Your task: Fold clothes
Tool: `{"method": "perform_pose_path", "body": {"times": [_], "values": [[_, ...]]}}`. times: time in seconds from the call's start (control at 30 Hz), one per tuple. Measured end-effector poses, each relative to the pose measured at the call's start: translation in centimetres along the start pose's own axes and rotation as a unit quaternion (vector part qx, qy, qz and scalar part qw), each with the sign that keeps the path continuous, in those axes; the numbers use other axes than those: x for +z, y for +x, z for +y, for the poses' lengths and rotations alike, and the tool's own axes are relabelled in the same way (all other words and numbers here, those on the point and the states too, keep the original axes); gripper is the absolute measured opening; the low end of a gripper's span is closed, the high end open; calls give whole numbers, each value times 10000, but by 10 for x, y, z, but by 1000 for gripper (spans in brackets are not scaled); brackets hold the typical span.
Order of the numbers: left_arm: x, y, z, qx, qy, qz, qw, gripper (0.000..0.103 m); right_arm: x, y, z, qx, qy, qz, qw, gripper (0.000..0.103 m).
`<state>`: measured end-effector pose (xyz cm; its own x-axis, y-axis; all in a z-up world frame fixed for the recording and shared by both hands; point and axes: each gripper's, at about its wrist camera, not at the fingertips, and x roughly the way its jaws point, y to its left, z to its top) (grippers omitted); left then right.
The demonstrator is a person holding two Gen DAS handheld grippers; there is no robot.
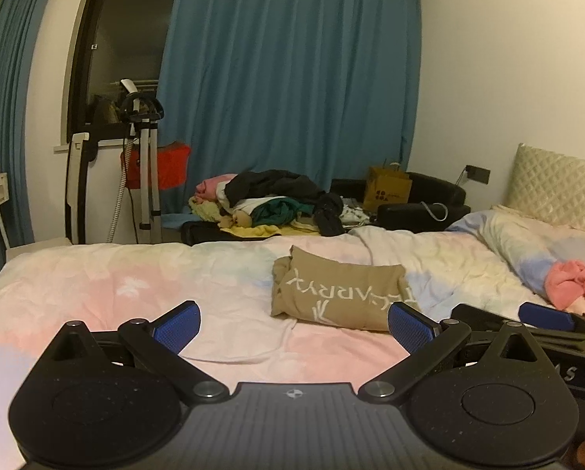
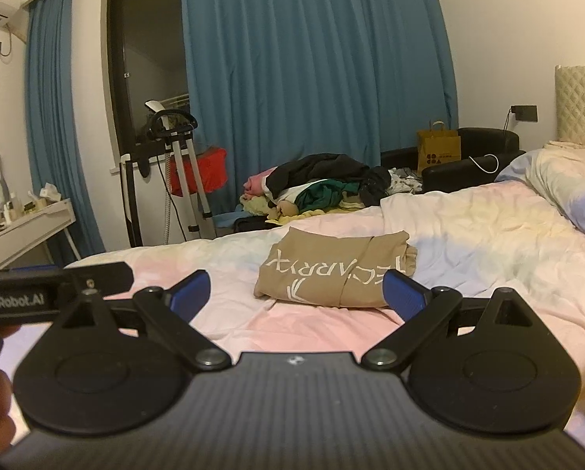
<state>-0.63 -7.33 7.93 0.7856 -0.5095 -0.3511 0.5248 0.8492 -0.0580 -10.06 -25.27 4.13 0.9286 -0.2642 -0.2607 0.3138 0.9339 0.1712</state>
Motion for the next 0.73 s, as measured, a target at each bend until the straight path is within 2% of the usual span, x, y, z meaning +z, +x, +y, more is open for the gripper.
{"method": "perform_pose_path", "body": {"times": [0.47, 0.73], "values": [[3, -10, 9, 203, -18, -134, 9997, 103, -3, 5, -4, -47, 163, 158, 9997, 96], [0, -10, 11, 205, -17, -76, 9998, 103, -3, 8, -1, -125, 124, 286, 9994, 96]]}}
